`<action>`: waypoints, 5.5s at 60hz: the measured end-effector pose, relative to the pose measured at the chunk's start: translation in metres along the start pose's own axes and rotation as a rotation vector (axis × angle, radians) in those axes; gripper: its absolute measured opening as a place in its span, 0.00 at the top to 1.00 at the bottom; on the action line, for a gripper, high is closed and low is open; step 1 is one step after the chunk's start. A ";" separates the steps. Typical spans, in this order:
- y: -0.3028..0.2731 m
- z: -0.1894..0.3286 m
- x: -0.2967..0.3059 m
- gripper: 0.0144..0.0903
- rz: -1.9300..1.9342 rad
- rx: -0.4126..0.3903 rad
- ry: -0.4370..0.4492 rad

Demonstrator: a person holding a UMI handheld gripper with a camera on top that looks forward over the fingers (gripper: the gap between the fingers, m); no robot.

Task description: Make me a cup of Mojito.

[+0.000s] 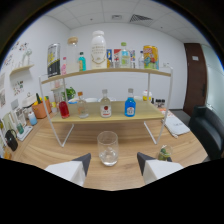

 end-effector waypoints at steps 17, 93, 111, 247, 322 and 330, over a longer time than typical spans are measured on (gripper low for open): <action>-0.077 0.051 -0.029 0.05 -0.004 0.080 -0.035; -0.102 0.088 0.020 0.74 0.073 0.044 0.056; -0.038 0.087 0.079 0.75 -0.137 -0.045 0.166; 0.065 0.157 0.098 0.75 0.002 -0.132 -0.070; -0.027 0.003 -0.014 0.06 0.018 0.005 0.035; -0.024 -0.008 -0.039 0.06 0.020 0.006 0.032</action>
